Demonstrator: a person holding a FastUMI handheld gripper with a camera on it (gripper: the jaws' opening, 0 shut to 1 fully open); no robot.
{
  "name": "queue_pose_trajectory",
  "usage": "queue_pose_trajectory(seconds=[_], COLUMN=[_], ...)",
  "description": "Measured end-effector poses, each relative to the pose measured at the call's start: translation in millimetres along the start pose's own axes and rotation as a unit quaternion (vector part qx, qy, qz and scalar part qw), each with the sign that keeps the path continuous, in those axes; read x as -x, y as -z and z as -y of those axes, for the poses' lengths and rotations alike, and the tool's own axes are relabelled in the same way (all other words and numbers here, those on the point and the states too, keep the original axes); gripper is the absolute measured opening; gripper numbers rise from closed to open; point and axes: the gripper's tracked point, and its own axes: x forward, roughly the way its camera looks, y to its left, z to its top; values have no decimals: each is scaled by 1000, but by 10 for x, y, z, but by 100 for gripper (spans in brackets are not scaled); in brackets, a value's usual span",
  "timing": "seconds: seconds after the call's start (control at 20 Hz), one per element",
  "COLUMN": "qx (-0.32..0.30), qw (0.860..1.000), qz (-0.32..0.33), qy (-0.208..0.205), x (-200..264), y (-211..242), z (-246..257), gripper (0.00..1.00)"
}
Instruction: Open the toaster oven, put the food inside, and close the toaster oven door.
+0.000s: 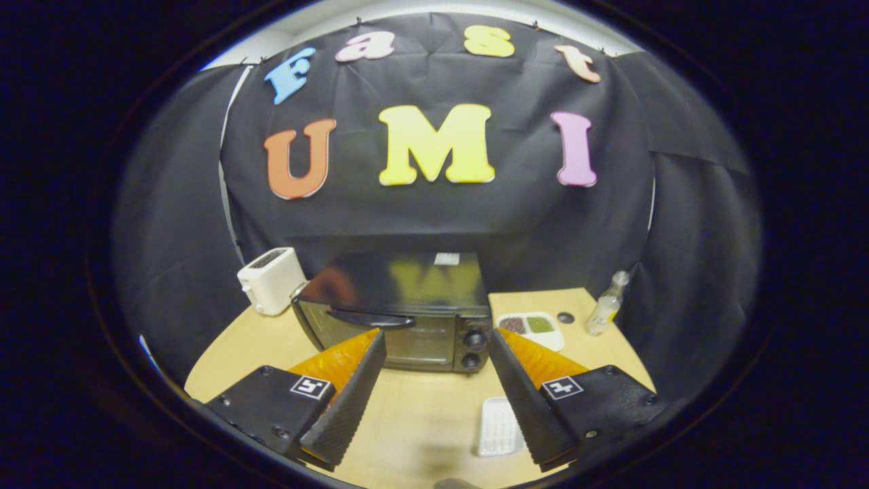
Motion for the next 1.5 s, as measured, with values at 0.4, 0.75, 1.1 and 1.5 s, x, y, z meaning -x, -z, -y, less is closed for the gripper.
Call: queue_pose_trajectory(seconds=[0.4, 0.75, 1.1, 1.5], qx=[-1, -6, -6, -12], qw=[991, 985, 985, 986], qz=[135, 172, 173, 167], qy=[17, 8, -8, -5], x=[1308, 1775, 1817, 1739], y=[-978, -915, -886, -906], z=[1058, 1503, 1555, 1592], gripper=[98, 98, 98, 98])
